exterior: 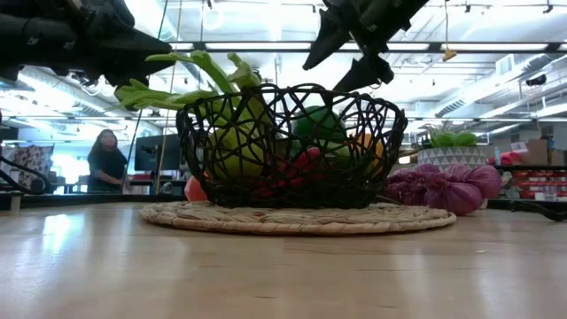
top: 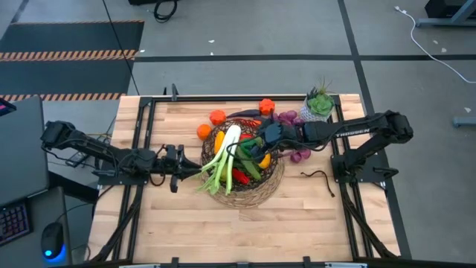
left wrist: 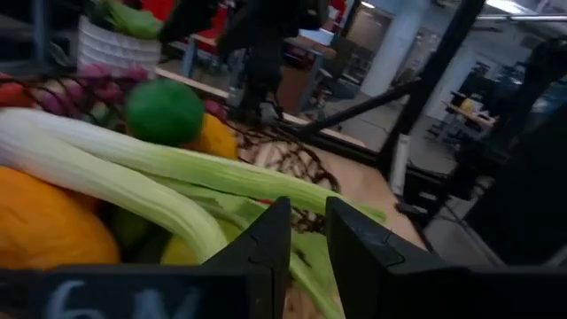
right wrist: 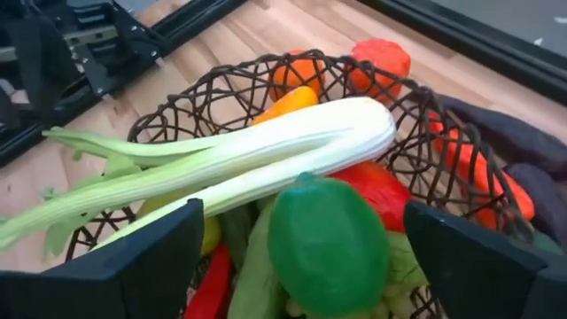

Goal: Build produce basket
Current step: Put the orange into the black basket

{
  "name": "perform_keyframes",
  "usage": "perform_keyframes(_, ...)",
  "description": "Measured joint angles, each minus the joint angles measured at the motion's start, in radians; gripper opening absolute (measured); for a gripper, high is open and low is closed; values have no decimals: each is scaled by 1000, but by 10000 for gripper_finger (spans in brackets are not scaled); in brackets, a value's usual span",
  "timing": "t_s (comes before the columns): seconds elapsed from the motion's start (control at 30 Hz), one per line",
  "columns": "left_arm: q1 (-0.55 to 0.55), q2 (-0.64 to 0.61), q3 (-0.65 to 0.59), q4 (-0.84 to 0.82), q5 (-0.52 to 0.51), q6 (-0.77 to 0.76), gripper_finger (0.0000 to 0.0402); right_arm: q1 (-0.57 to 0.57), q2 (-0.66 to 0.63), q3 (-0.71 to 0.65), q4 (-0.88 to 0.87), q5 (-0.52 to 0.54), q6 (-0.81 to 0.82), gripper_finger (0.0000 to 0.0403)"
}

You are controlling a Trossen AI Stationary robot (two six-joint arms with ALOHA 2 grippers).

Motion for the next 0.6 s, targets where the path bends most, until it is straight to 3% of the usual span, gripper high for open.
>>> perform_keyframes(0.33, 38, -1, 0, 19, -180, 164, 84, 21, -7, 0, 69, 10, -121, 394)
perform_keyframes(0.6, 137, -16, 54, 70, -262, 309, 87, 43, 4, 0, 132, 160, -219, 394)
